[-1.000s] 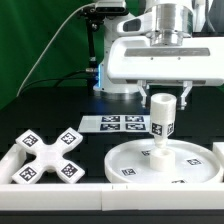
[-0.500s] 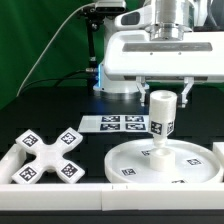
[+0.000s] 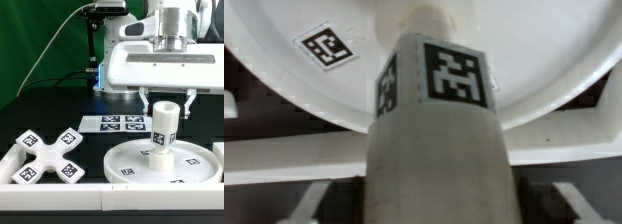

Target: Assemble round table

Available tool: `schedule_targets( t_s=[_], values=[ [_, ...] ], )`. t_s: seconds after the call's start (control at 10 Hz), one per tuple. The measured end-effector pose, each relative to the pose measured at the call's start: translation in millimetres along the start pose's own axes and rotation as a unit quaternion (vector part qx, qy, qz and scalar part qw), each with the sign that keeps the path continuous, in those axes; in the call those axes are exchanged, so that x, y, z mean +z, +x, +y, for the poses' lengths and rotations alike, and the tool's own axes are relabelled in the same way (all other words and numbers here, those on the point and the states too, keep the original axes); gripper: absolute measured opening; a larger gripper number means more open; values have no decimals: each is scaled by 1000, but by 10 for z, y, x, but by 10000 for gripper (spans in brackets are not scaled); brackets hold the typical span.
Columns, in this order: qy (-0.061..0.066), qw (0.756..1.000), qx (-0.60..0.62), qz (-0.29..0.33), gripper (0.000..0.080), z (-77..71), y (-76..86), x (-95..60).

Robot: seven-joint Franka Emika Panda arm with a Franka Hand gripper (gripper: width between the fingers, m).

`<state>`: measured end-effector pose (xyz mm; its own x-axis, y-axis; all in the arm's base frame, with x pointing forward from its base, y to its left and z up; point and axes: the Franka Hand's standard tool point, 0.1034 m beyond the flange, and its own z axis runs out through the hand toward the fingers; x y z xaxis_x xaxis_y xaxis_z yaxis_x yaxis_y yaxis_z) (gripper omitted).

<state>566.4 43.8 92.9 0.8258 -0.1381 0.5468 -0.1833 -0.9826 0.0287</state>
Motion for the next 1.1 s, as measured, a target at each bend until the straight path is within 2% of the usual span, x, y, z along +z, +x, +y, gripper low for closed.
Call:
schedule_targets(
  t_s=[0.2, 0.4, 0.7, 0.8, 0.9, 1.0, 1.1],
  values=[
    [-1, 1000, -4, 14, 406, -17, -11, 12],
    [-1, 1000, -8, 23, 406, -28, -91, -4],
    [-1, 1000, 0, 2, 406, -16, -98, -11],
    [-1, 1000, -1, -5, 481, -16, -127, 2],
    [-1, 1000, -1, -5, 611, -16, -128, 3],
    [0, 1000, -2, -22, 638, 6, -130, 10],
    [4, 999, 13, -44, 638, 81, -37, -25]
  ],
)
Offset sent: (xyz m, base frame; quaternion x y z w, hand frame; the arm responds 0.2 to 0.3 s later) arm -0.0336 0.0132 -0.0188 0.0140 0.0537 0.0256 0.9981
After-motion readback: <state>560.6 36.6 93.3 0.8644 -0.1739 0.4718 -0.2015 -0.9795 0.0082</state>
